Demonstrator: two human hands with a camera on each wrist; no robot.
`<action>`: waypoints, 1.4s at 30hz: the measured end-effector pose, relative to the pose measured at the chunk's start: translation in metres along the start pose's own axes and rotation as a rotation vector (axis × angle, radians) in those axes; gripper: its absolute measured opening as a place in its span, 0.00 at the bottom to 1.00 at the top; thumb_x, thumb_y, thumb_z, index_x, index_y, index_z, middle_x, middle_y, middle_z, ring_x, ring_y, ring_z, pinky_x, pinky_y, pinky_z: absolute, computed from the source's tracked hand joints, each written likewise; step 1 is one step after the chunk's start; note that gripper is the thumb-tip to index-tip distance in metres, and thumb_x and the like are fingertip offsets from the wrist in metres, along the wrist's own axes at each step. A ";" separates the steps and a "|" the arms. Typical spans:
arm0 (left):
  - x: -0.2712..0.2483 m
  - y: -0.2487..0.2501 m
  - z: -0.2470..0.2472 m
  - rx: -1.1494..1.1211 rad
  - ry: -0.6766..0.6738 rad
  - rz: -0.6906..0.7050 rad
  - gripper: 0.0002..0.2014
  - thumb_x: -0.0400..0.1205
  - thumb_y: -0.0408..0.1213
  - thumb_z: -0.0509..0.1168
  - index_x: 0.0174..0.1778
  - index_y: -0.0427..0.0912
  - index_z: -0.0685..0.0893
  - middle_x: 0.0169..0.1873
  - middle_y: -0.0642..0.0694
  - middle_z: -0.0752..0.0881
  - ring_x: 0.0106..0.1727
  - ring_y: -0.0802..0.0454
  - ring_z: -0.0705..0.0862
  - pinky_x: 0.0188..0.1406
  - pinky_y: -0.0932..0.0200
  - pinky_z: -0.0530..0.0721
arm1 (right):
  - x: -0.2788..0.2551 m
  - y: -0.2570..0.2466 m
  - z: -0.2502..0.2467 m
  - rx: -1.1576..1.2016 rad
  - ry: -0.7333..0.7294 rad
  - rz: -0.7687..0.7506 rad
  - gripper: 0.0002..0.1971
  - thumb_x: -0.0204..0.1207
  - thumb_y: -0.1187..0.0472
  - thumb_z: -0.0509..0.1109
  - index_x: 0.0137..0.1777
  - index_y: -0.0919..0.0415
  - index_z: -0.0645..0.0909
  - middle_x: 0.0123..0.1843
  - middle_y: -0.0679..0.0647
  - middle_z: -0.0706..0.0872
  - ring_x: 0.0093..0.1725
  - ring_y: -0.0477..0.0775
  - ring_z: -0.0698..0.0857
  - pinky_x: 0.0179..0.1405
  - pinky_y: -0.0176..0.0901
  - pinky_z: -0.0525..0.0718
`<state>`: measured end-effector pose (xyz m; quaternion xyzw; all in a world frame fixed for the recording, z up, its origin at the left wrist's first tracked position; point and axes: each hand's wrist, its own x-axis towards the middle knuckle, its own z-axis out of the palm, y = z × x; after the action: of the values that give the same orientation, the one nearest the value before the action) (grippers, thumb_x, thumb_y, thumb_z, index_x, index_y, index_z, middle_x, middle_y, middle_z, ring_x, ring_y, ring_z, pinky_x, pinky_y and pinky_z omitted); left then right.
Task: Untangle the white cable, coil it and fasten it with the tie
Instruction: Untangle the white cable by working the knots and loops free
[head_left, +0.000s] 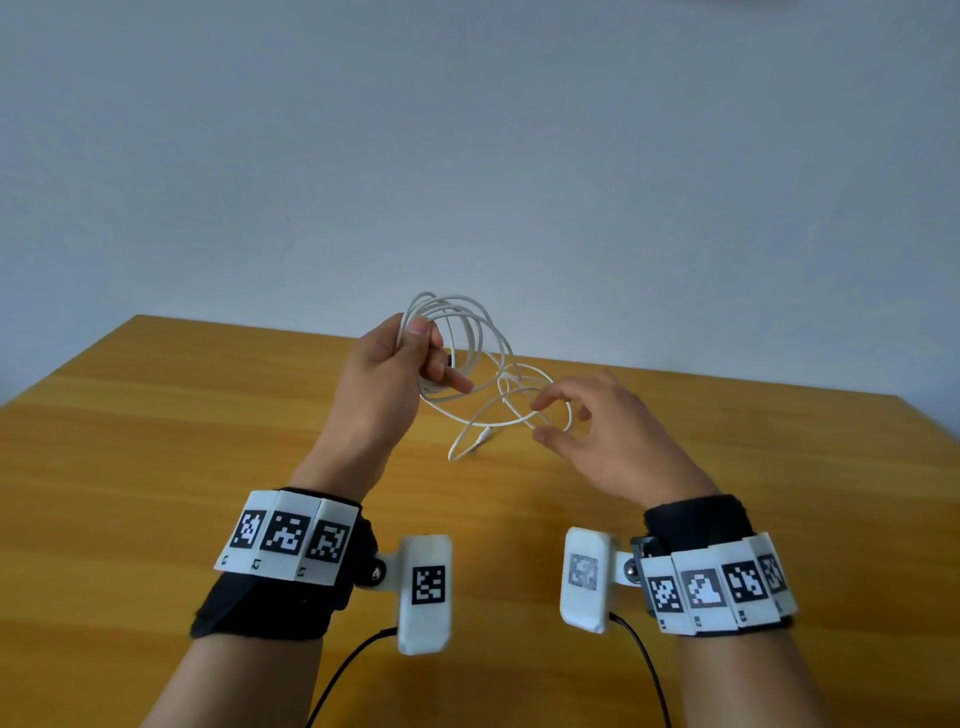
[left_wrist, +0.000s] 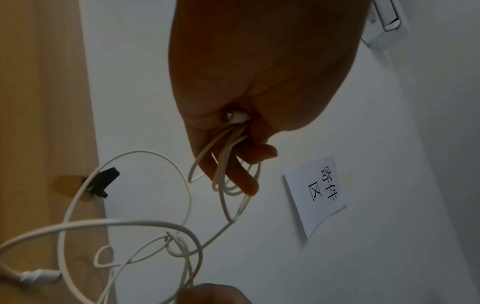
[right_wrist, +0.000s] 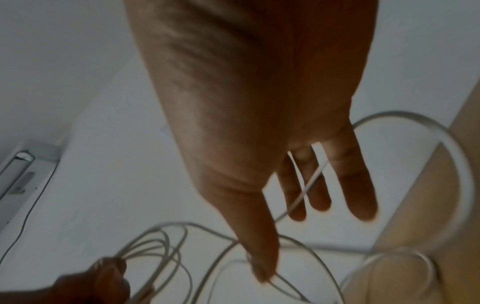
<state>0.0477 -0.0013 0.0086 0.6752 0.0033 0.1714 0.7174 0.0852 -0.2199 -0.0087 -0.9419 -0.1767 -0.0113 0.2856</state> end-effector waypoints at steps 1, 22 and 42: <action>0.000 0.000 0.000 -0.003 -0.004 0.000 0.18 0.95 0.40 0.51 0.41 0.44 0.77 0.24 0.56 0.77 0.32 0.50 0.90 0.76 0.27 0.73 | 0.000 -0.001 0.001 -0.009 0.040 0.007 0.12 0.79 0.44 0.77 0.59 0.39 0.81 0.65 0.43 0.78 0.60 0.43 0.81 0.57 0.43 0.78; 0.002 0.004 -0.007 -0.126 0.235 0.029 0.19 0.96 0.39 0.50 0.41 0.44 0.77 0.23 0.57 0.78 0.33 0.51 0.92 0.62 0.48 0.84 | 0.005 0.008 -0.004 0.152 0.299 0.015 0.09 0.85 0.52 0.71 0.43 0.50 0.82 0.47 0.46 0.91 0.52 0.42 0.88 0.50 0.35 0.85; 0.007 0.001 -0.016 -0.185 0.255 -0.007 0.18 0.95 0.40 0.51 0.42 0.44 0.79 0.23 0.56 0.80 0.33 0.52 0.92 0.76 0.33 0.78 | -0.001 0.010 -0.011 0.264 0.275 0.059 0.07 0.79 0.64 0.74 0.44 0.49 0.85 0.54 0.44 0.90 0.54 0.39 0.86 0.44 0.28 0.78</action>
<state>0.0503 0.0156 0.0093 0.5791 0.0810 0.2526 0.7709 0.0888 -0.2339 -0.0055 -0.8905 -0.1082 -0.1083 0.4285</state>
